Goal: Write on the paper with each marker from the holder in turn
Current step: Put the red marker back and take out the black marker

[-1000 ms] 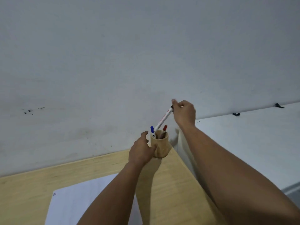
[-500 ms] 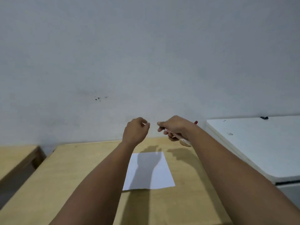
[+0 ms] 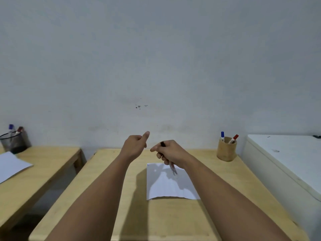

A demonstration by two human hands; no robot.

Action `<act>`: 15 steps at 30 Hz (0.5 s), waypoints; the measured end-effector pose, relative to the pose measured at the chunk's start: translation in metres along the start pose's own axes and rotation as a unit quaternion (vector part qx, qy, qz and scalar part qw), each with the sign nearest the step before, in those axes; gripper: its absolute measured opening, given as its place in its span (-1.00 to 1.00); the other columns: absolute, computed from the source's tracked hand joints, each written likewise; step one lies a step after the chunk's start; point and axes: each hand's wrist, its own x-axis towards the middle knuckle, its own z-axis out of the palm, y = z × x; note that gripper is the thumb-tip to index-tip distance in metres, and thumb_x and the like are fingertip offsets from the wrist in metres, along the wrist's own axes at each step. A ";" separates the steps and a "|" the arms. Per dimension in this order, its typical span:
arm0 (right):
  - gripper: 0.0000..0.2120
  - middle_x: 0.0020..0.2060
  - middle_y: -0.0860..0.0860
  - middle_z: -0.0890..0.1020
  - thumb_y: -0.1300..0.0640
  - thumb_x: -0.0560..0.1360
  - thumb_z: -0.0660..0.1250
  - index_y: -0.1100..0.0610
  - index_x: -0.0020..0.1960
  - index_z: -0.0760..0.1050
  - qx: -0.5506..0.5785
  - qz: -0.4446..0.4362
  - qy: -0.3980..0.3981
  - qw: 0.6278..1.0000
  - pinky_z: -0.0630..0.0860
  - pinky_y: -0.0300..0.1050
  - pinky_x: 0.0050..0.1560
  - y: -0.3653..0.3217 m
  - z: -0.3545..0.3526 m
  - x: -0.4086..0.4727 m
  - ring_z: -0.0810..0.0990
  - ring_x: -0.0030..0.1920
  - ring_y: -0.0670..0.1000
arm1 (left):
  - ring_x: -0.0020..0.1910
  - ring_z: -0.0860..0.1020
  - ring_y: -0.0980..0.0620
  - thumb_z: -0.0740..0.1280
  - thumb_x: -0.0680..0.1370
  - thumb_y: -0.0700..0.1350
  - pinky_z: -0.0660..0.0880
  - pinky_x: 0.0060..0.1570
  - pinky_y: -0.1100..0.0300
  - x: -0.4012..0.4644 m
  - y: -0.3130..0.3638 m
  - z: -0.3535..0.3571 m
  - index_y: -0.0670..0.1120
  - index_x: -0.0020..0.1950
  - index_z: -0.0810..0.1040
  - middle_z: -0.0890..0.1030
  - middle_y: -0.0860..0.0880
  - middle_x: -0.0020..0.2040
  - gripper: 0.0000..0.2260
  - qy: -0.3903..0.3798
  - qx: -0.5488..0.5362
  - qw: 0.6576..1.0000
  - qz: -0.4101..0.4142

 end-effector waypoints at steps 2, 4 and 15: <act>-0.78 -0.29 0.00 0.60 0.19 0.64 0.29 0.15 0.08 0.72 -0.021 0.005 -0.008 1.000 0.41 -0.11 -0.33 -0.002 0.006 0.001 0.43 -0.35 0.04 | -0.31 0.43 -0.04 0.22 0.59 0.34 0.46 -0.16 0.05 0.001 -0.003 -0.001 -0.17 -0.29 0.52 0.49 -0.04 -0.32 -0.41 -0.008 -0.011 1.000 0.007; -0.78 -0.32 0.00 0.62 0.24 0.60 0.27 0.19 0.08 0.70 -0.062 0.006 -0.015 0.998 0.41 -0.16 -0.31 -0.005 0.009 0.001 0.42 -0.33 0.03 | -0.34 0.34 -0.04 0.23 0.56 0.37 0.38 -0.23 0.06 0.001 -0.003 -0.001 -0.14 -0.33 0.40 0.39 -0.06 -0.34 -0.41 -0.019 -0.012 0.999 0.030; -0.53 -0.27 0.01 0.69 0.27 0.55 0.33 -0.02 0.39 0.33 -0.116 0.012 -0.031 0.993 0.37 -0.28 -0.49 -0.005 0.009 0.003 0.45 -0.39 -0.03 | -0.45 0.27 0.02 0.24 0.66 0.08 0.24 -0.37 0.13 0.007 -0.004 0.017 -0.33 -0.18 0.54 0.45 -0.14 -0.39 -0.52 -0.083 0.096 0.984 0.126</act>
